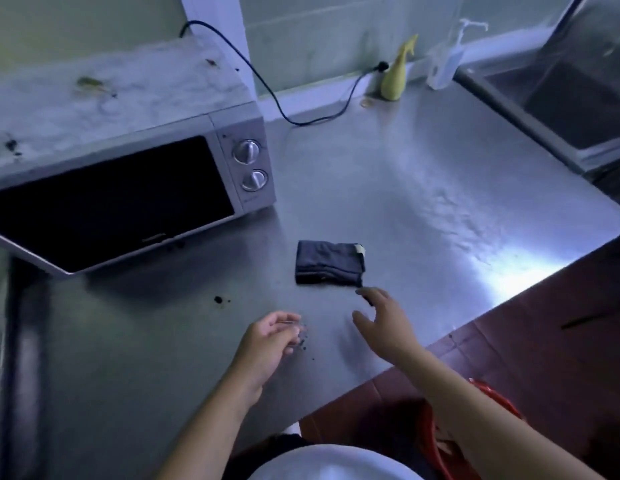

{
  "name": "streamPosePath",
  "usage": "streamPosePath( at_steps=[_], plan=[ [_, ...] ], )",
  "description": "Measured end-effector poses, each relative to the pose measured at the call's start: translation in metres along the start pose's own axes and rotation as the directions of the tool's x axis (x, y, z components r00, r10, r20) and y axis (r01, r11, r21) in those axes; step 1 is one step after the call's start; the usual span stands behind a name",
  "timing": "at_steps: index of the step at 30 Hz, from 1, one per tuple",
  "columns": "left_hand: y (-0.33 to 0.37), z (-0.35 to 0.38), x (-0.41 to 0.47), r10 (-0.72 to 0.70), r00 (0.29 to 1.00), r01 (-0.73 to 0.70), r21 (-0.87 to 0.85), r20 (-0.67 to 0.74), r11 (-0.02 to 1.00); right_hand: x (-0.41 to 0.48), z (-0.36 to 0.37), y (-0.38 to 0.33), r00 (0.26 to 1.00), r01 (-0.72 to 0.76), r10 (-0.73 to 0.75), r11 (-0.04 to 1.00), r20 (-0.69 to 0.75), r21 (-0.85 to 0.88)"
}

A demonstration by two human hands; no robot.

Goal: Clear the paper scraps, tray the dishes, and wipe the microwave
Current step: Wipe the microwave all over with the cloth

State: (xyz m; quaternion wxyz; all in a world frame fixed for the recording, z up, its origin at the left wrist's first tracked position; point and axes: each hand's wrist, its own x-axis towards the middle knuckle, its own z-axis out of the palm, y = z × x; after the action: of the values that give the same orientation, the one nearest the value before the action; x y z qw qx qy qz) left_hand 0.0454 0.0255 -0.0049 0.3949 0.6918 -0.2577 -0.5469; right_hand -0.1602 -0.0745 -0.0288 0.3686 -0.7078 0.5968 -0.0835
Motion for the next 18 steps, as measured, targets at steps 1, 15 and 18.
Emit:
streamPosePath(
  at_steps=[1,15,18],
  plan=[
    [-0.001,-0.011,0.0,-0.003,1.0,0.003,-0.006,-0.016,1.0,0.018,0.005,-0.009,0.998,0.057,-0.052,0.988,0.037,-0.142],
    [-0.022,-0.078,-0.032,-0.226,0.863,0.11,-0.27,-0.451,0.957,0.159,0.065,-0.018,0.901,0.433,-0.297,0.582,0.316,-0.688],
    [-0.025,-0.06,-0.032,-0.283,0.84,0.135,-0.328,-0.463,0.935,0.179,0.049,-0.017,0.851,0.525,-0.373,0.574,0.371,-0.628]
  ],
)
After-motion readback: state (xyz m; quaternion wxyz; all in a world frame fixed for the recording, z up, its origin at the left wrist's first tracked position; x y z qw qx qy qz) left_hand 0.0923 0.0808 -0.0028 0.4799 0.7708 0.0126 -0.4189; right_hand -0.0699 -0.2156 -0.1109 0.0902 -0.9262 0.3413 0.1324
